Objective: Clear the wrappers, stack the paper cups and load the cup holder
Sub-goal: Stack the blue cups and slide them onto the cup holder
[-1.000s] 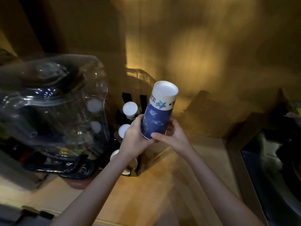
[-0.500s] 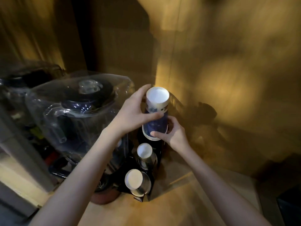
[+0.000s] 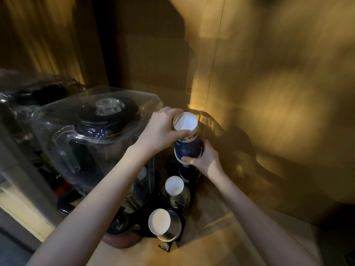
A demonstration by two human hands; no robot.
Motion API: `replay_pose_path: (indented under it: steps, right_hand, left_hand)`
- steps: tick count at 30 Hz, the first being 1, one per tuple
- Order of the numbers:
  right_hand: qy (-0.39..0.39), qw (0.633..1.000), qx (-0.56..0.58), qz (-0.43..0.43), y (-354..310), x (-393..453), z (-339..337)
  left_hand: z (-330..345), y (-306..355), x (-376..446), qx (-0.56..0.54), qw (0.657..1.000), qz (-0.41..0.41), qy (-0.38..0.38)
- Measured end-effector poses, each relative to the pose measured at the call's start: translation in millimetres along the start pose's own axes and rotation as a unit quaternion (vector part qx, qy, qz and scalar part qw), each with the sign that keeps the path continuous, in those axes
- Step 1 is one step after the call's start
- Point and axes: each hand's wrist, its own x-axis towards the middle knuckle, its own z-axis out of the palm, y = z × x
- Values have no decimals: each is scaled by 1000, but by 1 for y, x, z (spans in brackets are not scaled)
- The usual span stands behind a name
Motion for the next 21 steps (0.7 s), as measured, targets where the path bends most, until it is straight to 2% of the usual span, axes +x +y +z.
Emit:
replay_pose_path:
  steps: [7,12,15,21]
  right_hand:
    - [21,998,-25,-58,9,0,-6]
    - [76,991,-25,-112,5,-10,-7]
    - [79,986,-56,-137,7,-11,-6]
    - [74,980,-143,-119,18,-11,1]
  left_hand:
    - [32,-6,1,-7,999,-21,-30]
    - [56,-16,2,-24,996,-59,-57]
    - [72,-22,1,-10,993,-84,-80]
    - [95,-29,-6,5,988,-118,-104]
